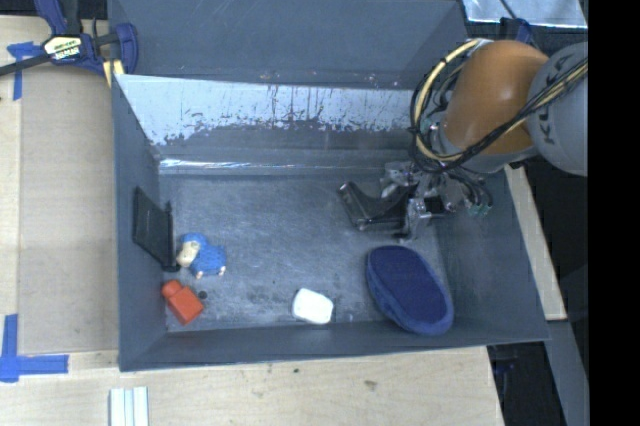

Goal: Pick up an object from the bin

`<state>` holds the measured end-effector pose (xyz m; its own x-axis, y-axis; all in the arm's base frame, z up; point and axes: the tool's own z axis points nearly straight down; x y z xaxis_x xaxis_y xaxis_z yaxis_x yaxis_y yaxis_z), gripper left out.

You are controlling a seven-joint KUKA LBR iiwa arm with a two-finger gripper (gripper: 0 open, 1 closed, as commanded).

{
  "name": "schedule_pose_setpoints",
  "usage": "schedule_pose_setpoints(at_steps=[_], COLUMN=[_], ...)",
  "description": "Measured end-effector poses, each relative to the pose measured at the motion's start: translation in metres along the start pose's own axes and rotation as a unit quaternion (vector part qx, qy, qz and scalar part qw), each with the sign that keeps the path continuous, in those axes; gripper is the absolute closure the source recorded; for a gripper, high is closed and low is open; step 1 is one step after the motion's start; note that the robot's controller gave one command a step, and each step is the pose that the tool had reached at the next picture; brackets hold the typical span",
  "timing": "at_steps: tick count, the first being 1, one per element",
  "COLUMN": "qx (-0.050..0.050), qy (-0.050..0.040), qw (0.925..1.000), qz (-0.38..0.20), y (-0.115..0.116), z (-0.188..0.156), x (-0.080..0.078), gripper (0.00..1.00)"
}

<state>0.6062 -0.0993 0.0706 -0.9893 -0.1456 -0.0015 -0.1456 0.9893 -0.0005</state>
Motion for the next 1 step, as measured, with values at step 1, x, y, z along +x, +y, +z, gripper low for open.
schedule_pose_setpoints(at_steps=[1], qx=[0.001], qy=[-0.0018], qw=[0.9994], qz=[0.036], y=[-0.0170], z=[-0.1529], x=[0.0031], gripper=[1.00])
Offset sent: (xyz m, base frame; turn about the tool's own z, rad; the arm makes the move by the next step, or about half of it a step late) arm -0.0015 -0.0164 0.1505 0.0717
